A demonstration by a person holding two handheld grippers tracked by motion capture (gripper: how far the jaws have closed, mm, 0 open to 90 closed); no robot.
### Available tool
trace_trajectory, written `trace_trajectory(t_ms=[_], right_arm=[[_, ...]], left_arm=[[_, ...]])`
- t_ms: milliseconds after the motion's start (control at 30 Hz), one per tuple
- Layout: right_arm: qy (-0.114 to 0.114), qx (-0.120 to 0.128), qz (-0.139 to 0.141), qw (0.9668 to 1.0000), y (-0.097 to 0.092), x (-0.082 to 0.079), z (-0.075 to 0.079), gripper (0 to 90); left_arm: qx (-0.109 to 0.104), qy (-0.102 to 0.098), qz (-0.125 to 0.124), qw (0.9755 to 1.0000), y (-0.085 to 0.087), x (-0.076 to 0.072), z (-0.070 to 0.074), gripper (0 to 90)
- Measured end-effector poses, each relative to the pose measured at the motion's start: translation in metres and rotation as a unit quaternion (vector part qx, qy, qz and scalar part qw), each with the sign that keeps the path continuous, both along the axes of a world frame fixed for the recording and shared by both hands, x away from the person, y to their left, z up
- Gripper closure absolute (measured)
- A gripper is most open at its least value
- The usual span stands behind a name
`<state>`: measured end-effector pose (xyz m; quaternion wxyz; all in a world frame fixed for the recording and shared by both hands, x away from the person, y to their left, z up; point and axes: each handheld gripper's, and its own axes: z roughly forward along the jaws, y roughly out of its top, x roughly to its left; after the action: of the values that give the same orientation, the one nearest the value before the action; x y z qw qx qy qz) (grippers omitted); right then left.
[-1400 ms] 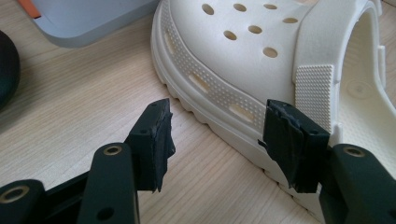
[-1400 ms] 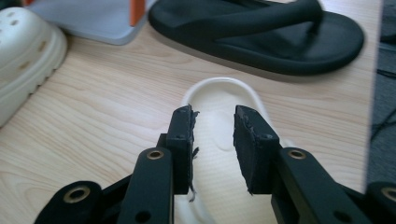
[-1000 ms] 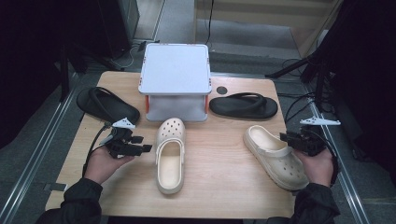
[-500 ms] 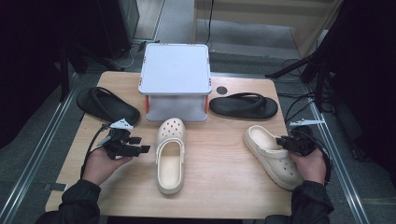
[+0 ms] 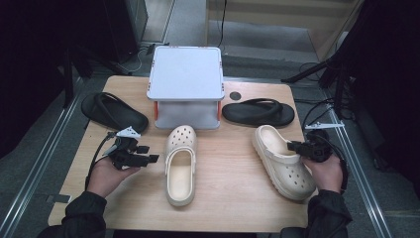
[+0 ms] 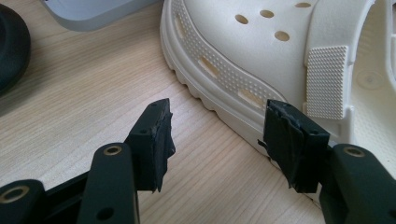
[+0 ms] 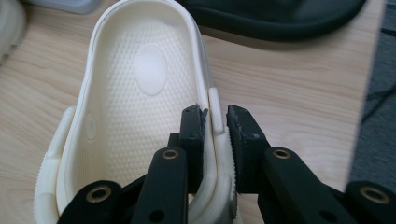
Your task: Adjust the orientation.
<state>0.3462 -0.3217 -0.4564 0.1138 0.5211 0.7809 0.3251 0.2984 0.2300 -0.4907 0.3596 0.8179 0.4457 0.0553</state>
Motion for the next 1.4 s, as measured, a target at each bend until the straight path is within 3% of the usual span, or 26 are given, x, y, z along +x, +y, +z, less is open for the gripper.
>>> trace_trajectory(t_ms=[233, 267, 367, 433, 600, 767, 1067, 1200, 1267, 1400], right_arm=[[0.004, 0.002, 0.046, 0.9989, 0.035, 0.005, 0.008, 78.1], [0.009, 0.007, 0.065, 0.9978, 0.048, 0.008, 0.008, 78.1], [0.012, 0.007, 0.077, 0.9969, 0.058, 0.011, 0.009, 78.1], [0.01, 0.006, 0.101, 0.9948, 0.076, 0.013, 0.01, 78.0], [0.019, 0.014, 0.122, 0.9922, 0.097, 0.017, 0.009, 77.9], [0.024, -0.003, 0.155, 0.9876, 0.122, 0.021, 0.001, 77.7], [0.032, -0.021, 0.166, 0.9854, 0.14, 0.025, -0.01, 76.8], [0.034, -0.015, 0.175, 0.9838, 0.145, 0.025, -0.015, 74.9], [0.028, -0.023, 0.174, 0.984, 0.146, 0.023, -0.014, 74.0], [0.026, -0.014, 0.173, 0.9845, 0.145, 0.024, -0.016, 69.0]], left_arm=[[0.0, -0.001, 0.008, 1.0, 0.003, -0.003, 0.0, 42.3], [0.0, -0.002, 0.009, 1.0, 0.005, -0.004, 0.0, 42.3], [-0.002, -0.001, 0.012, 0.9999, 0.006, -0.006, 0.0, 42.3], [0.0, -0.002, 0.014, 0.9999, 0.008, -0.007, 0.0, 42.3], [-0.003, -0.001, 0.022, 0.9998, 0.01, -0.011, -0.001, 42.3], [-0.002, -0.003, 0.028, 0.9996, 0.013, -0.014, -0.001, 42.3], [-0.002, -0.004, 0.028, 0.9996, 0.014, -0.015, -0.003, 42.3], [0.0, -0.006, 0.026, 0.9996, 0.014, -0.015, -0.003, 42.1], [0.0, -0.007, 0.026, 0.9996, 0.014, -0.015, -0.004, 42.0], [0.001, -0.007, 0.027, 0.9996, 0.014, -0.015, -0.005, 41.8]])
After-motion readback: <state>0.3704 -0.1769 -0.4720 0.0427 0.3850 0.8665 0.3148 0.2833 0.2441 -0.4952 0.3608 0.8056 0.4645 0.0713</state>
